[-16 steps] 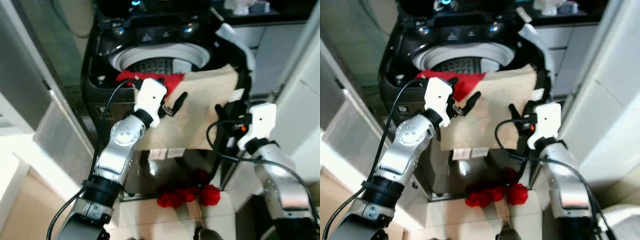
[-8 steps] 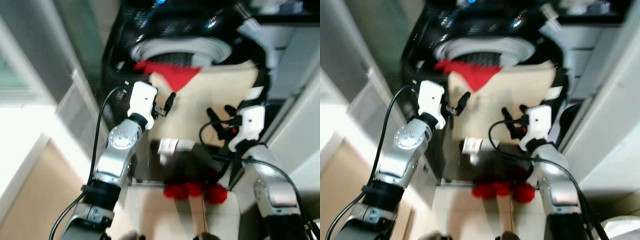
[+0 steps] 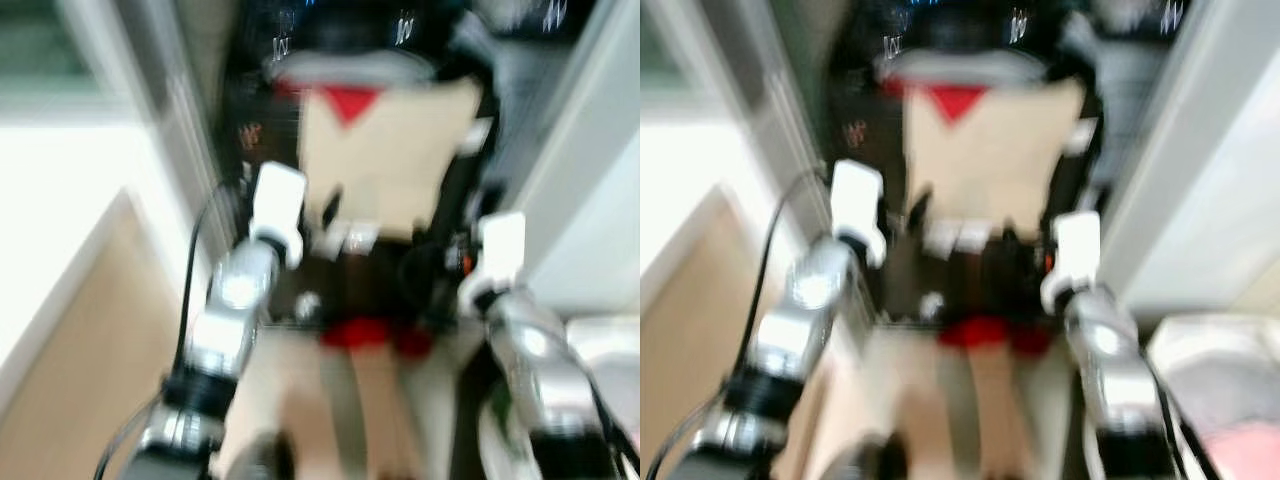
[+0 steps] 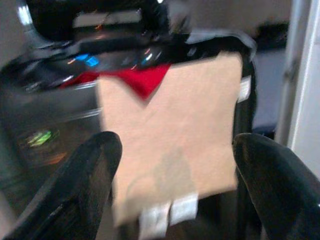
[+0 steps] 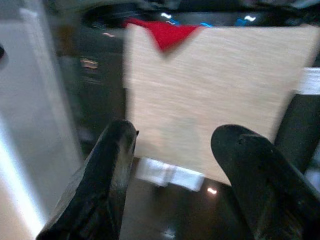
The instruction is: Clothes washing
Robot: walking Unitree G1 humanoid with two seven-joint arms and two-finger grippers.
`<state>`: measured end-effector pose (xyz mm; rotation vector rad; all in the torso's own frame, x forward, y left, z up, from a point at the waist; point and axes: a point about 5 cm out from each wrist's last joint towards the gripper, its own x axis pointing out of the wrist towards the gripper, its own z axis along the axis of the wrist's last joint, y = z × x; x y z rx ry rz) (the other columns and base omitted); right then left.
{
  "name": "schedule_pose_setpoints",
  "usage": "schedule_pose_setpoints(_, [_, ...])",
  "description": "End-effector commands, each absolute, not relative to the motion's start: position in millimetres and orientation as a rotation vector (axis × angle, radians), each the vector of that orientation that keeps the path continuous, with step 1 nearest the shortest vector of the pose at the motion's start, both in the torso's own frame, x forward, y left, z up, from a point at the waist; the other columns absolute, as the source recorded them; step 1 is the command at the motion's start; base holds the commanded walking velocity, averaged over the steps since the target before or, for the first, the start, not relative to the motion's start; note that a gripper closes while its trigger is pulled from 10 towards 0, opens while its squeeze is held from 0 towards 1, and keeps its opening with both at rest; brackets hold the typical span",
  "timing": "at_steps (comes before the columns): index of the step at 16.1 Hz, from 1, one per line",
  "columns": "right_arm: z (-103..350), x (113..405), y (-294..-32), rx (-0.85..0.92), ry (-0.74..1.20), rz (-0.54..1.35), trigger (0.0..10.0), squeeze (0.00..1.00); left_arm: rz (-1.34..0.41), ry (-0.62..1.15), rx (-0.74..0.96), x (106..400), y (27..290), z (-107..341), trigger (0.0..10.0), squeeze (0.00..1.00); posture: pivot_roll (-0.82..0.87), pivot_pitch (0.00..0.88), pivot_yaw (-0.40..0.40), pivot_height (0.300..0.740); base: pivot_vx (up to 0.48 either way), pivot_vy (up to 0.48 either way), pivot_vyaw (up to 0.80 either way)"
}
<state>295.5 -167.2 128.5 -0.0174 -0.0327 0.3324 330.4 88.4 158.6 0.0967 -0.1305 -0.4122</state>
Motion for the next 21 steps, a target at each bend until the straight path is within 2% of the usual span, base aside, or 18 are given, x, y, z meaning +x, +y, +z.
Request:
schedule_pose_setpoints(1, [126, 294, -164, -0.021, -0.025, 0.348, 10.0, 0.40, -0.401, -0.125, 0.112, 331, 91, 158, 10.0, 0.00, -0.17, 0.000, 0.041, 0.740, 0.000, 0.000, 0.00])
schedule_pose_setpoints(9, [126, 294, -163, -0.052, -0.038, 0.358, 10.0, 0.41, -0.400, -0.128, 0.134, 332, 90, 157, 10.0, 0.00, -0.17, 0.000, 0.042, 0.740, 0.000, 0.000, 0.00])
schedule_pose_setpoints(11, [130, 295, -162, -0.071, -0.067, 0.355, 10.0, 0.41, -0.388, -0.135, 0.094, 330, 92, 156, 10.0, 0.00, -0.17, 0.000, 0.042, 0.740, 0.000, 0.000, 0.00])
schedule_pose_setpoints(14, [163, 299, -157, -0.140, -0.248, 0.326, 10.0, 0.42, -0.360, -0.231, 0.078, 326, 90, 170, 10.0, 0.00, -0.16, 0.000, 0.033, 0.740, 0.405, 0.000, 0.00])
schedule_pose_setpoints(21, [158, 302, -155, -0.114, -0.227, 0.349, 10.0, 0.42, -0.338, -0.246, 0.087, 331, 92, 175, 10.0, 0.00, -0.16, 0.000, 0.034, 0.740, 0.468, 0.000, 0.00])
